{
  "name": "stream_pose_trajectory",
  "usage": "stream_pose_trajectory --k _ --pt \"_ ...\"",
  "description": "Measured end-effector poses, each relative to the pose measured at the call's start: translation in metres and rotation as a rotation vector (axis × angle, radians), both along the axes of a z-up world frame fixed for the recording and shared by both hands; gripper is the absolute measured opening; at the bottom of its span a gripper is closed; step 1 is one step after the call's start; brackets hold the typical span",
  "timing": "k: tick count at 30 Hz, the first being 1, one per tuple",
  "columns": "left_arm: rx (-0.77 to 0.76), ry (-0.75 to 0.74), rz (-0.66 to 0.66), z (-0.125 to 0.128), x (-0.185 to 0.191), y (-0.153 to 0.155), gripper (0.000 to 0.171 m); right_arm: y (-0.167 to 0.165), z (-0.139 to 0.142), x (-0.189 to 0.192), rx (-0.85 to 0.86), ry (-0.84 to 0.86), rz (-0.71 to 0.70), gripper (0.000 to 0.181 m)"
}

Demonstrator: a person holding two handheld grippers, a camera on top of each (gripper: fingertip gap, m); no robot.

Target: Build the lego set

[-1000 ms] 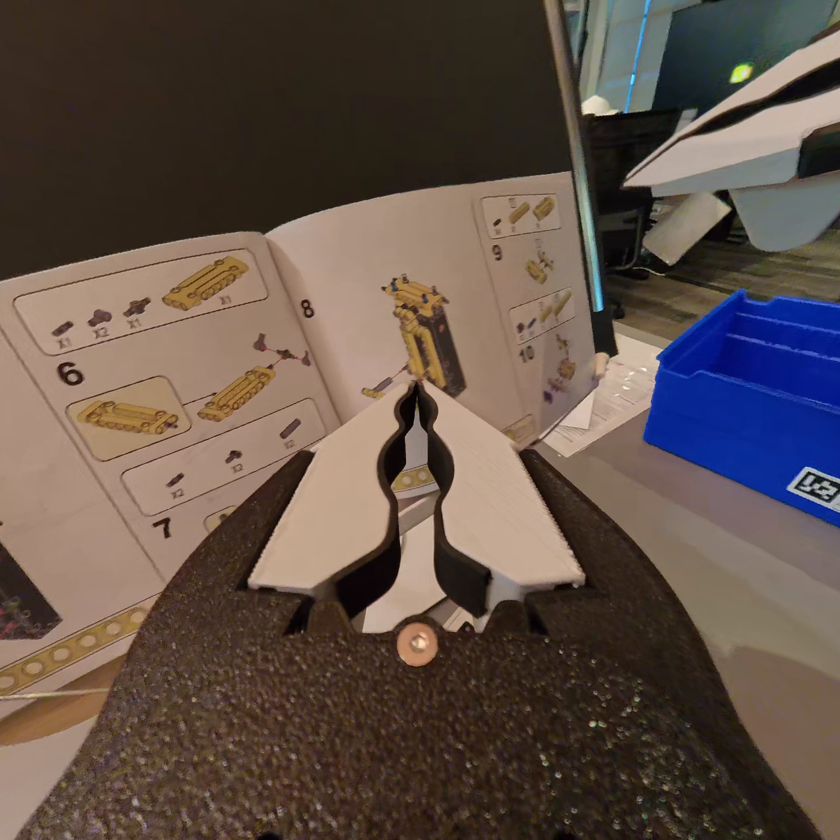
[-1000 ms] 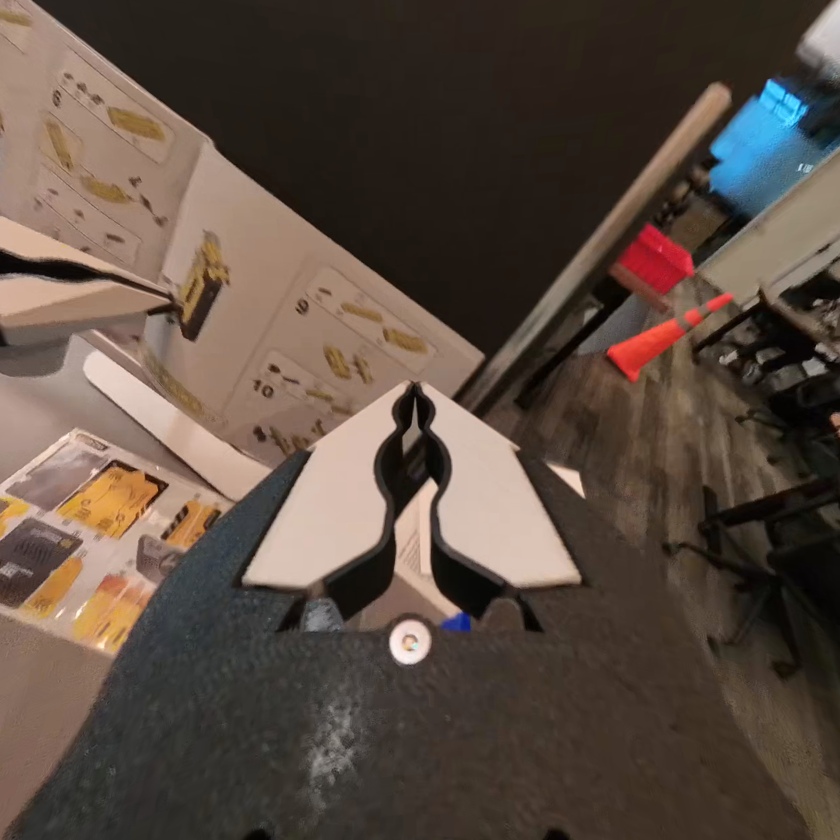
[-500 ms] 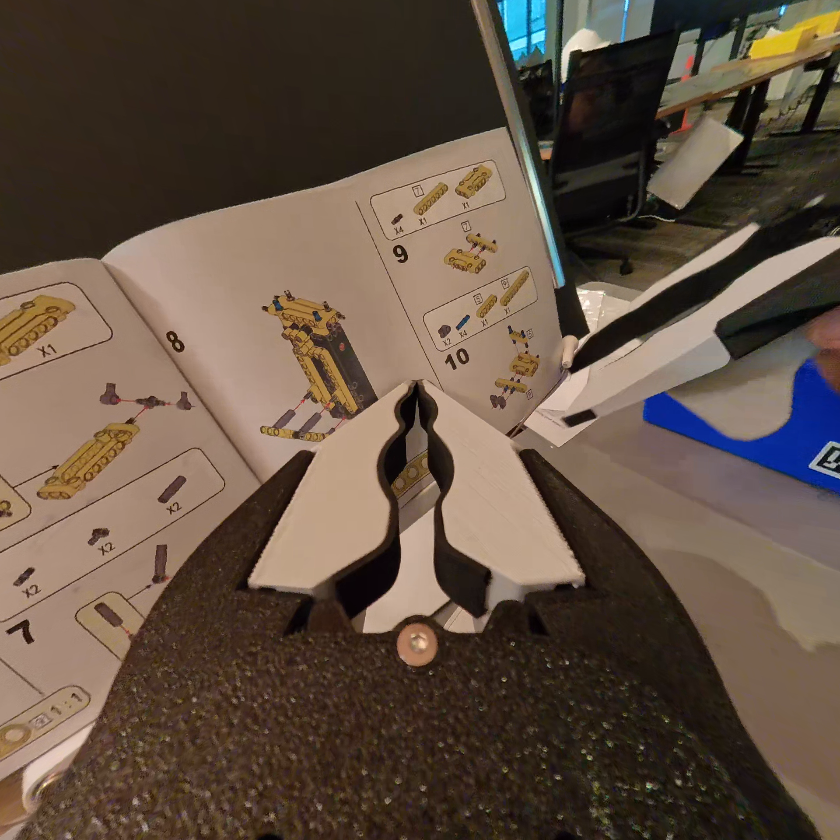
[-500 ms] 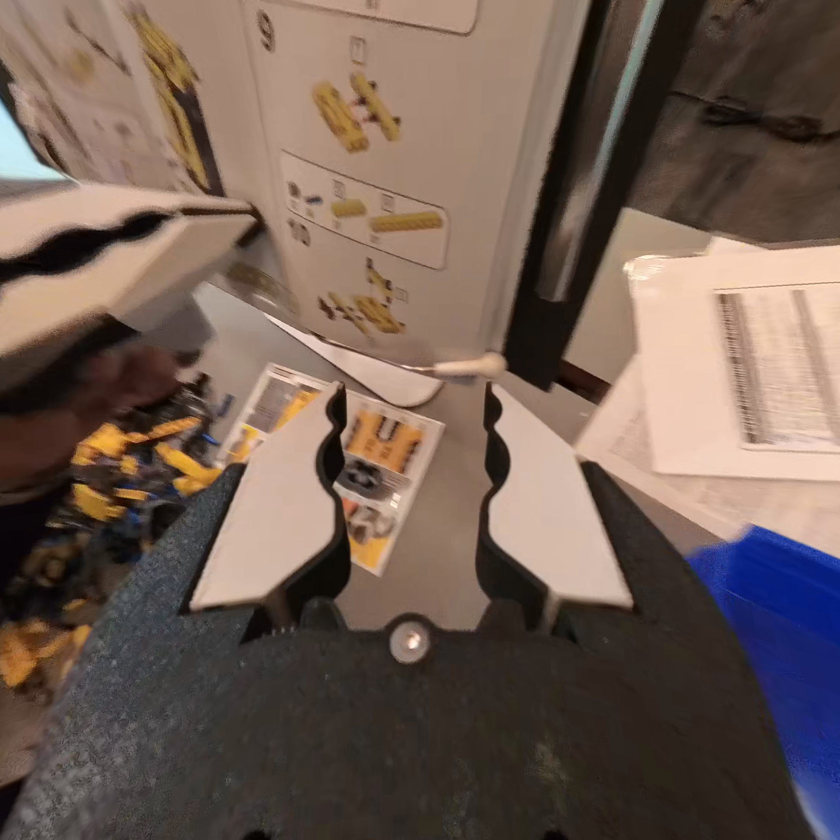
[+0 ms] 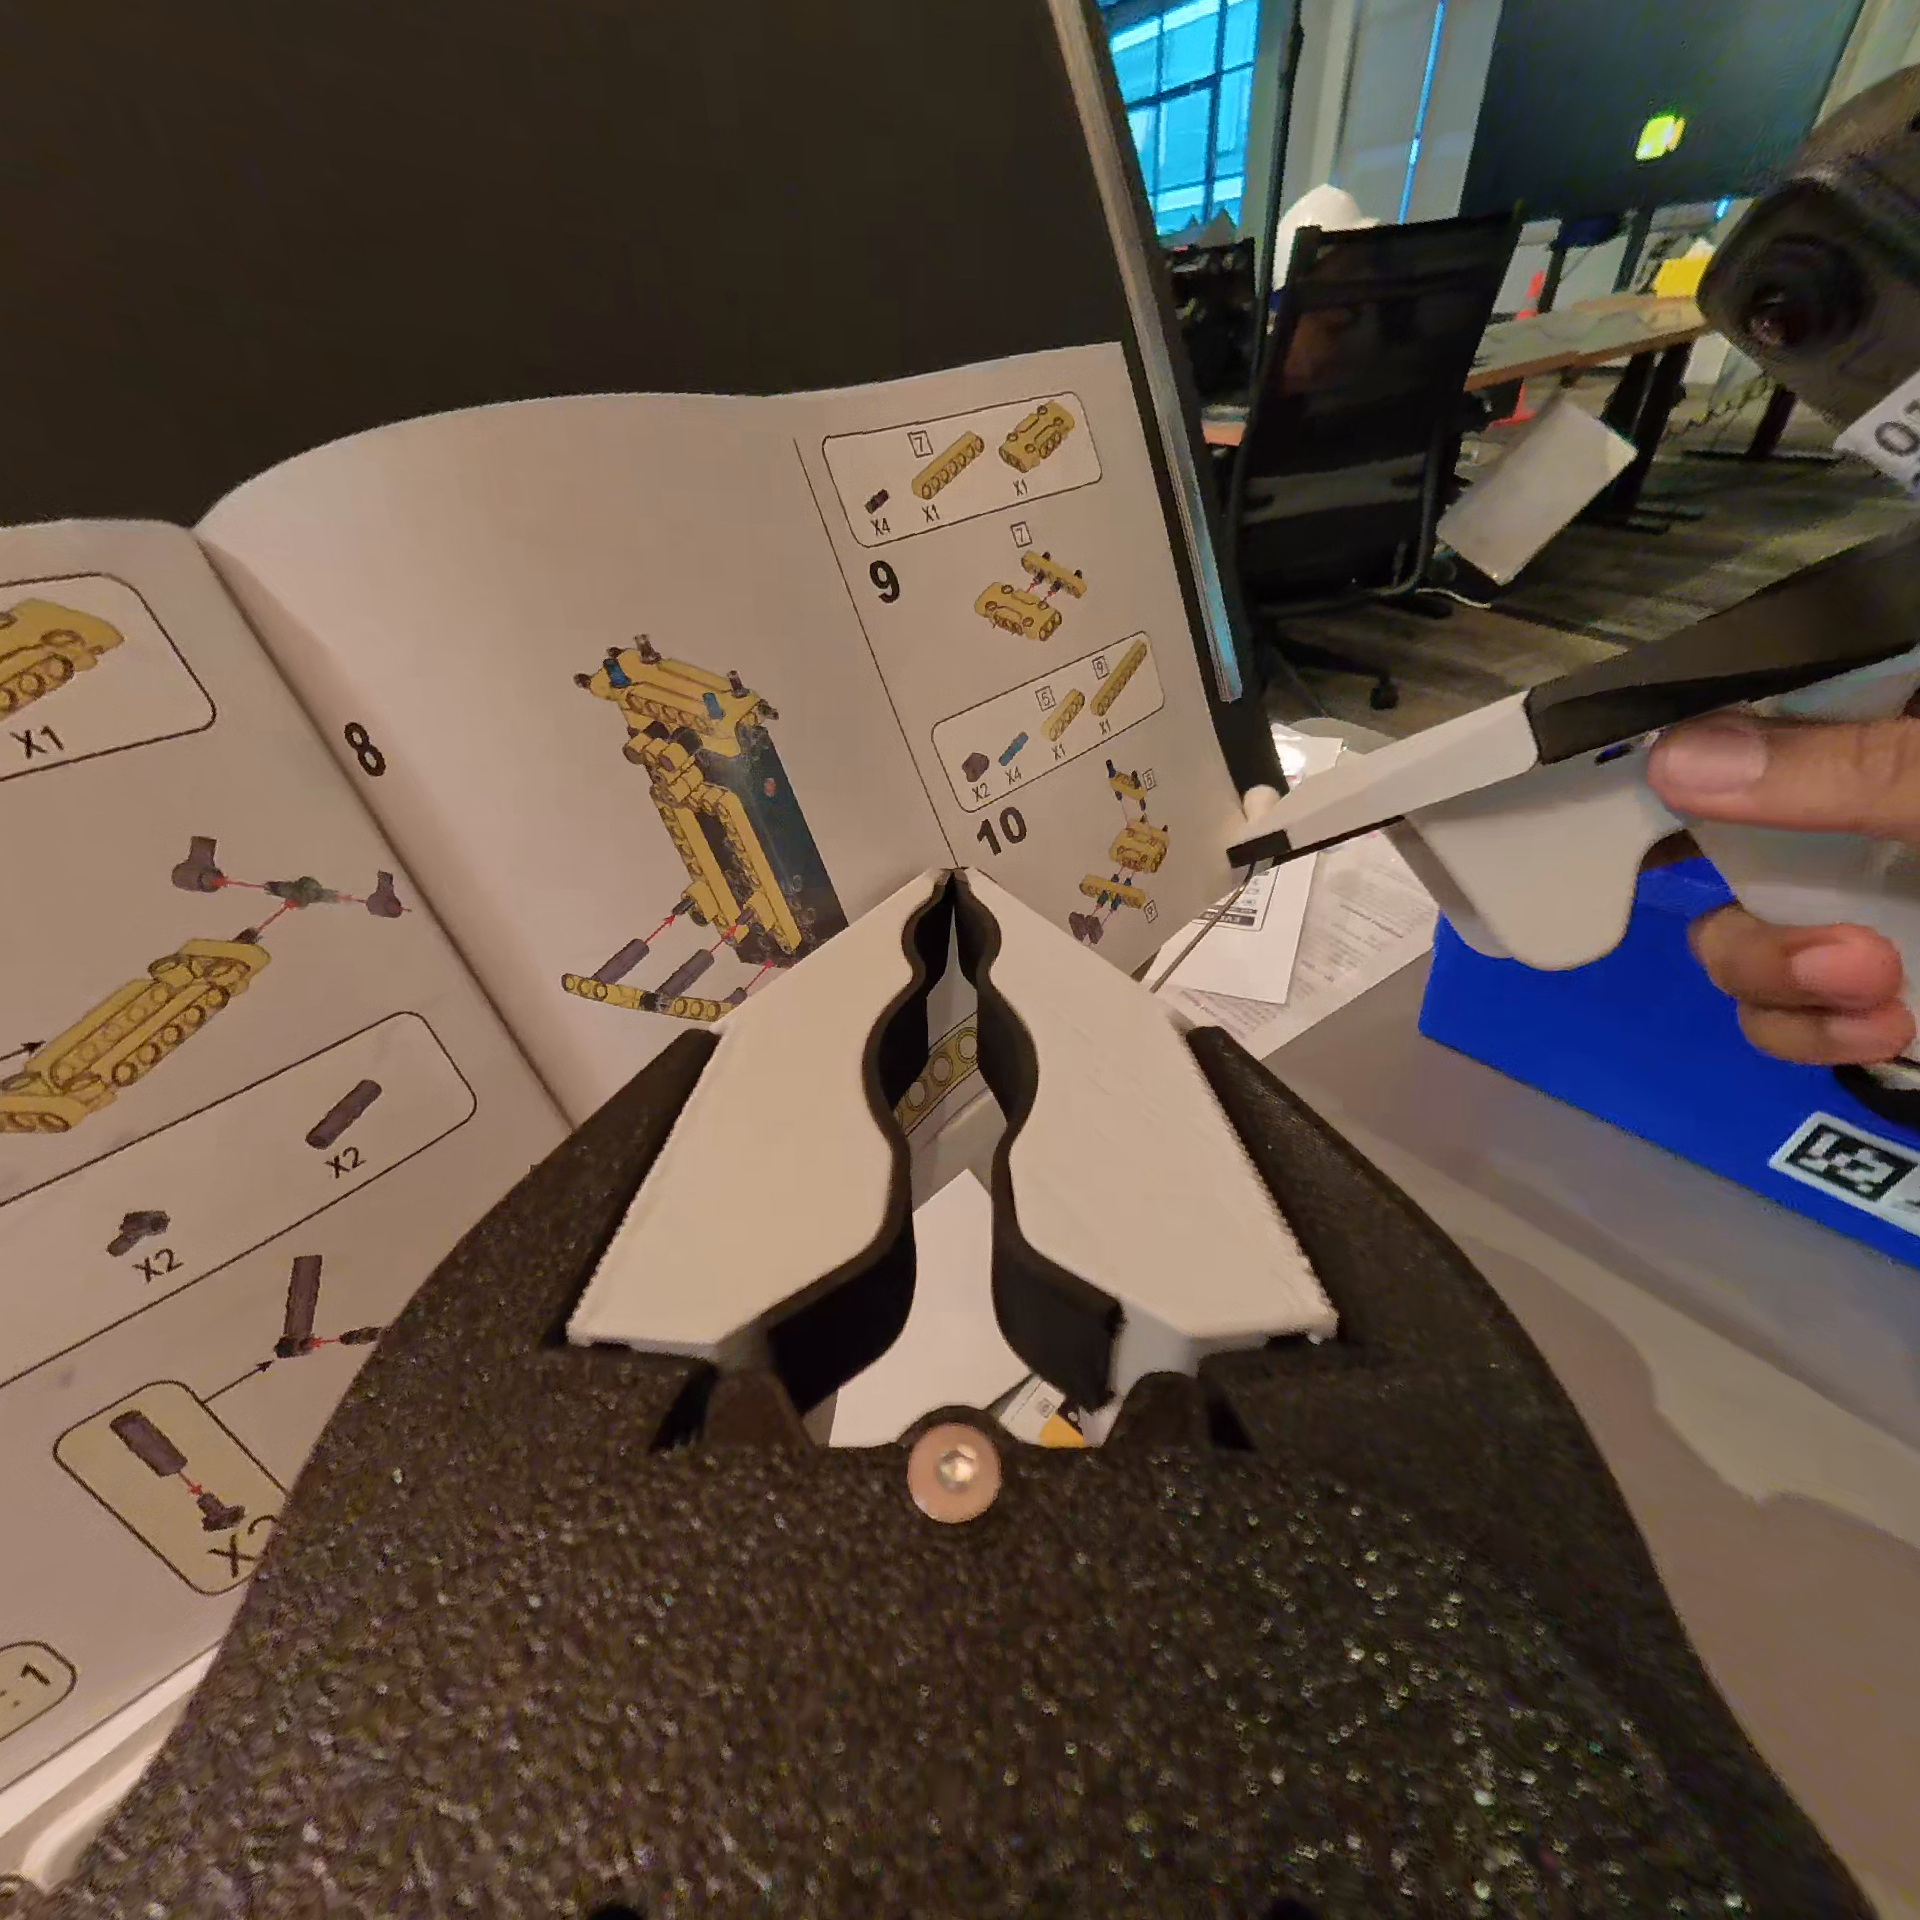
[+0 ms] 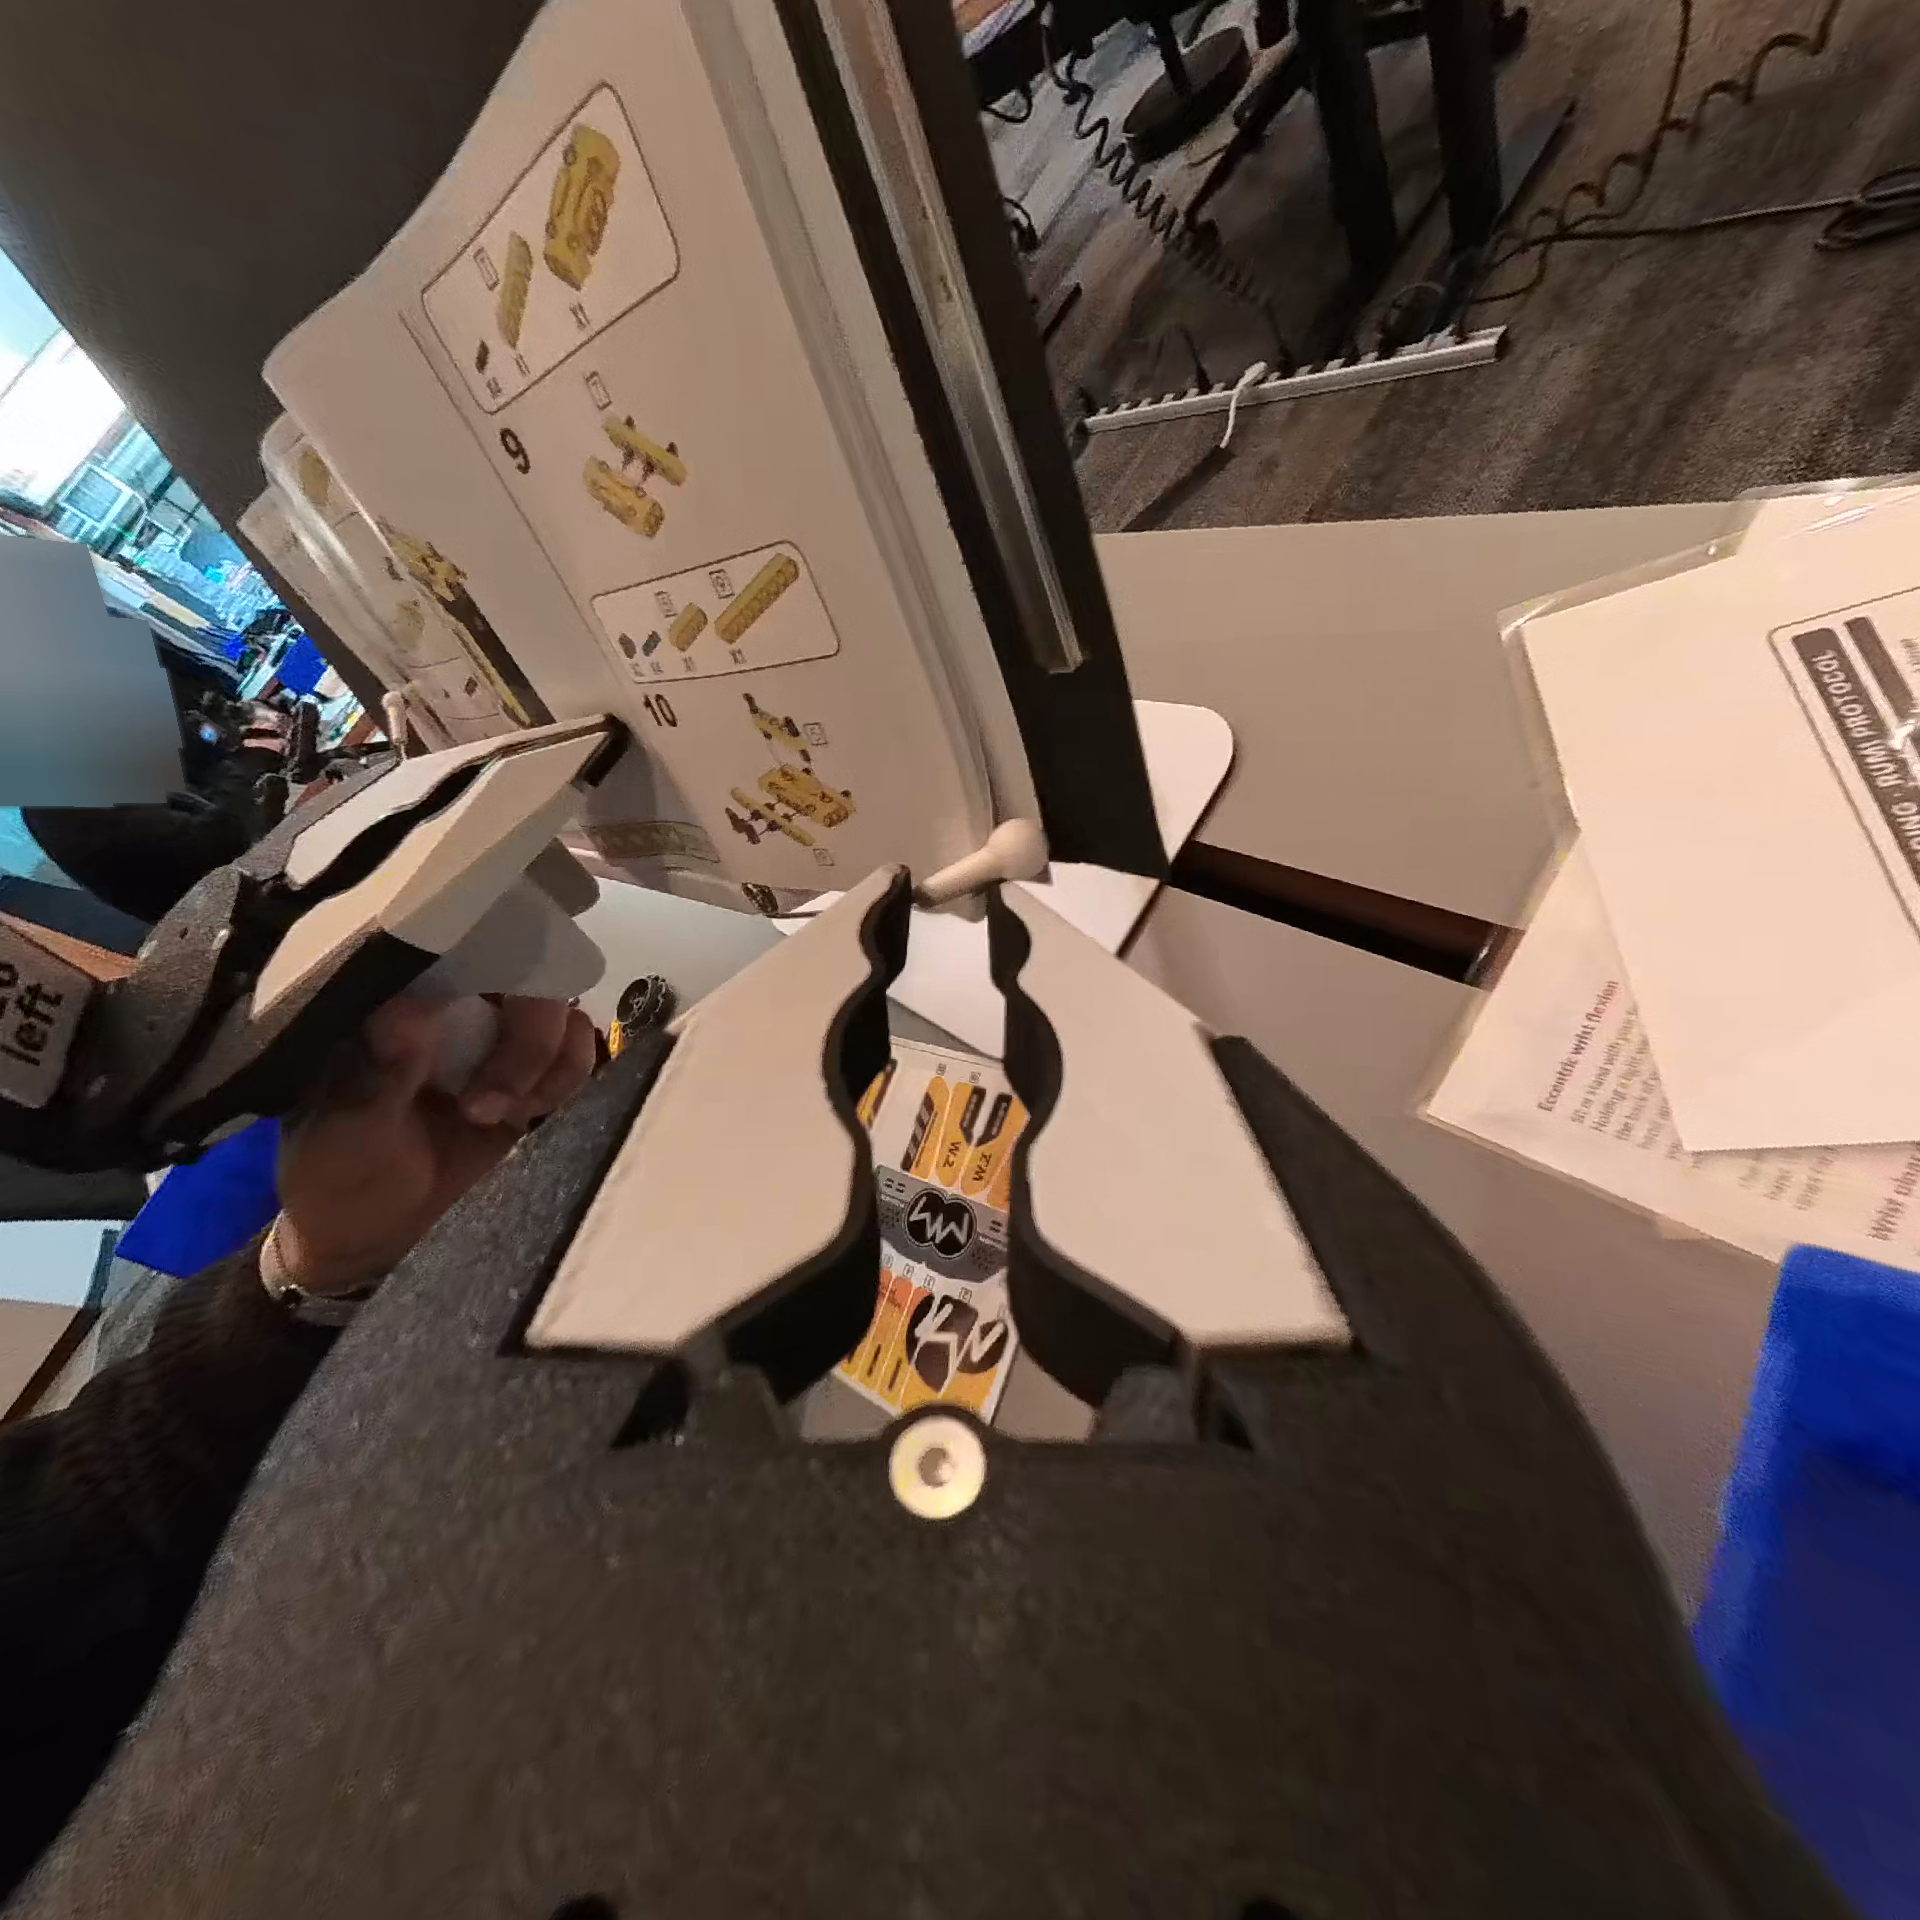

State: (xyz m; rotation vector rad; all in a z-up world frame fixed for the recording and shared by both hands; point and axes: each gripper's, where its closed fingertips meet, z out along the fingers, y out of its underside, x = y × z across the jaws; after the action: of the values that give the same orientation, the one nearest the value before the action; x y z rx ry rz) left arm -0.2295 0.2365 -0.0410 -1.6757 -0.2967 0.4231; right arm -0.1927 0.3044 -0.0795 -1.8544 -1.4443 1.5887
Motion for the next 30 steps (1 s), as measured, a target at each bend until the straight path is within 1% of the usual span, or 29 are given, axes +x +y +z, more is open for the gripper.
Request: stream_pose_trajectory --k 8,13,15,19,21,23,25,27,30 --pt "-0.069 0.111 0.048 -0.002 0.001 0.003 0.0 -0.003 0.005 0.008 0.041 -0.004 0.045 0.012" --pt "-0.075 0.101 0.058 -0.002 0.0 0.003 0.0 0.001 0.002 0.004 0.036 -0.003 0.02 0.014" --pt "-0.072 0.091 0.054 -0.003 0.0 0.003 0.0 0.007 0.001 0.001 0.021 0.005 -0.019 0.016" --pt "-0.073 0.085 0.062 -0.003 0.0 0.004 0.0 0.025 0.019 0.009 -0.017 0.072 -0.08 0.014" --pt "-0.073 0.092 0.067 -0.003 -0.001 0.004 0.0 0.029 0.031 0.018 -0.002 0.094 -0.08 0.012" --pt "-0.067 0.09 0.061 -0.003 0.001 0.006 0.0 0.026 0.035 0.025 0.018 0.088 -0.057 0.011" --pt "-0.064 0.083 0.057 -0.004 0.001 0.008 0.0 0.013 0.03 0.025 0.014 0.061 0.004 0.012" --pt "-0.069 0.081 0.062 -0.005 0.001 0.01 0.0 -0.003 0.02 0.019 -0.023 0.031 0.068 0.017" --pt "-0.07 0.081 0.068 -0.006 0.001 0.011 0.0 -0.012 0.005 0.008 -0.069 0.002 0.087 0.019"
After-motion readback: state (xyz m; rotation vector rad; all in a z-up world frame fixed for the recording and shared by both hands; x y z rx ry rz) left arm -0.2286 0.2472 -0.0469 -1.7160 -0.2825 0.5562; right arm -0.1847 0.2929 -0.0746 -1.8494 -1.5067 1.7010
